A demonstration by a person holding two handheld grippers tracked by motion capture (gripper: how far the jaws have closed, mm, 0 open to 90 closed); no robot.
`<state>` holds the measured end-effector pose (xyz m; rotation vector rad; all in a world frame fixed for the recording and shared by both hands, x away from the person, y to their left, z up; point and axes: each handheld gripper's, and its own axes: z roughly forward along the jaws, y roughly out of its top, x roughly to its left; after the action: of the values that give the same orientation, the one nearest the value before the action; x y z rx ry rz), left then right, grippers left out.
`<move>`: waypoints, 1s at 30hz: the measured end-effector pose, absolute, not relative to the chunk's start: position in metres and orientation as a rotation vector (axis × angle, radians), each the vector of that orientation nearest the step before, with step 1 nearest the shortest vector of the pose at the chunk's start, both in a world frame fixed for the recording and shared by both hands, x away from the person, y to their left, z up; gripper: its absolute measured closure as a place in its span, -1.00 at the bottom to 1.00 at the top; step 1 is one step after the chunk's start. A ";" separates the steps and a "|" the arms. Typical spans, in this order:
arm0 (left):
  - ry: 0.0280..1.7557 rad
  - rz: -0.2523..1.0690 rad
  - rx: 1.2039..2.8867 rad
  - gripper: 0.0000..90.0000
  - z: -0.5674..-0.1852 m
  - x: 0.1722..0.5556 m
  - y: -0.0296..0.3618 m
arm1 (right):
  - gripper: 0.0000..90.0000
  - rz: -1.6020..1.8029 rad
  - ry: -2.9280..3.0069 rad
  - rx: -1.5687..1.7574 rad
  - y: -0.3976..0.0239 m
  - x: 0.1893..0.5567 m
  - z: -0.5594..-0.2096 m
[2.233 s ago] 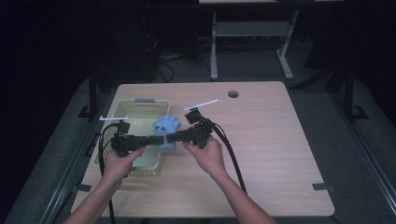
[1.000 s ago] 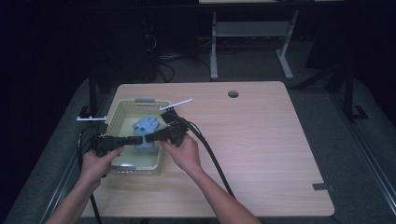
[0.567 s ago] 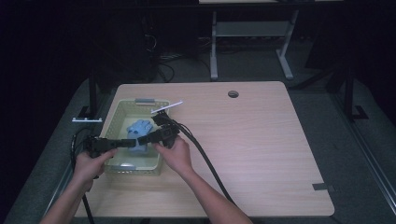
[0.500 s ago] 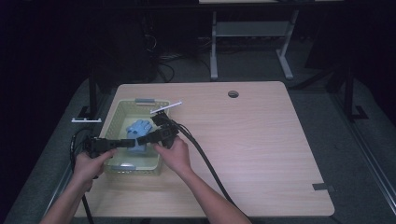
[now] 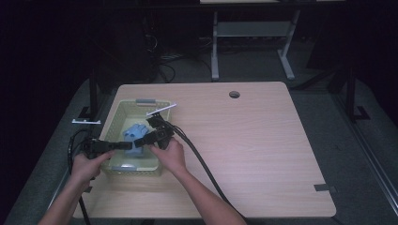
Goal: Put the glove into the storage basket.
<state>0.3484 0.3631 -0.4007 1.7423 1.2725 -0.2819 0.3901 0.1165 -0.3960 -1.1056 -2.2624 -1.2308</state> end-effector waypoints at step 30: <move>1.445 -0.236 2.061 0.63 -0.410 0.366 0.334 | 0.43 -1.214 -2.317 -1.163 0.094 0.390 -0.394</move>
<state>0.3662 0.3338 -0.4105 2.0610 1.4454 -0.2357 0.3901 0.0940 -0.3936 -1.1632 -2.3170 -1.2139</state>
